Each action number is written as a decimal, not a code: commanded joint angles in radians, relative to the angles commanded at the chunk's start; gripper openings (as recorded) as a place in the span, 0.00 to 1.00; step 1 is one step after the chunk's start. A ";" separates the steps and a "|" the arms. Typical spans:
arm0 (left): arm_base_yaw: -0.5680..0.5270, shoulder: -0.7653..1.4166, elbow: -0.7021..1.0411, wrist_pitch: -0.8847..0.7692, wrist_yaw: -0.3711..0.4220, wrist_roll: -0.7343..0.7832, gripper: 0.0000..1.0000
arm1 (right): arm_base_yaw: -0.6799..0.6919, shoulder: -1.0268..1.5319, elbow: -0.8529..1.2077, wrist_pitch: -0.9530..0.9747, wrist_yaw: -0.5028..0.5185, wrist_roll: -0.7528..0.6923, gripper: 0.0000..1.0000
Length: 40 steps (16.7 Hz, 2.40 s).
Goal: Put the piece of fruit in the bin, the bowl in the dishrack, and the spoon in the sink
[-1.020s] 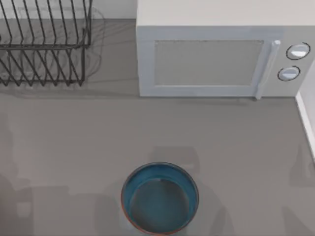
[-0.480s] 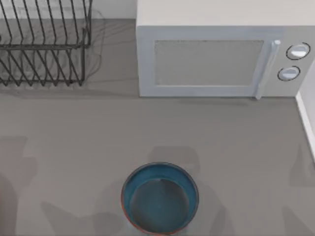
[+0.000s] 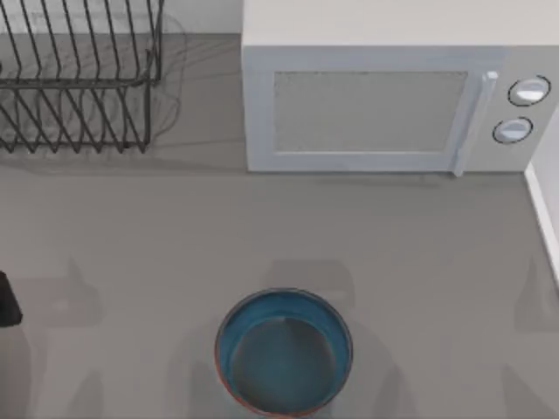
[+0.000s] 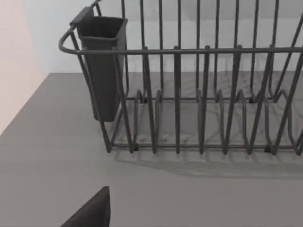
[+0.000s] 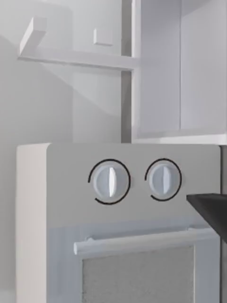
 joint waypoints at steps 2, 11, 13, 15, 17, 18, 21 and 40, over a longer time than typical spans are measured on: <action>-0.022 -0.084 -0.062 0.076 0.017 -0.026 1.00 | 0.000 0.000 0.000 0.000 0.000 0.000 1.00; -0.034 -0.118 -0.088 0.111 0.024 -0.048 1.00 | 0.000 0.000 0.000 0.000 0.000 0.000 1.00; -0.043 -0.069 -0.045 0.076 0.016 -0.083 1.00 | 0.000 0.000 0.000 0.000 0.000 0.000 1.00; -0.058 0.022 0.030 0.017 0.003 -0.143 1.00 | 0.000 0.000 0.000 0.000 0.000 0.000 1.00; -0.082 0.159 0.134 -0.065 -0.015 -0.223 1.00 | 0.000 0.000 0.000 0.000 0.000 0.000 1.00; -0.098 0.242 0.194 -0.112 -0.024 -0.268 1.00 | 0.000 0.000 0.000 0.000 0.000 0.000 1.00; -0.165 0.540 0.399 -0.274 -0.050 -0.414 1.00 | 0.000 0.000 0.000 0.000 0.000 0.000 1.00; -0.973 1.894 1.625 -1.154 0.012 -1.016 1.00 | 0.000 0.000 0.000 0.000 0.000 0.000 1.00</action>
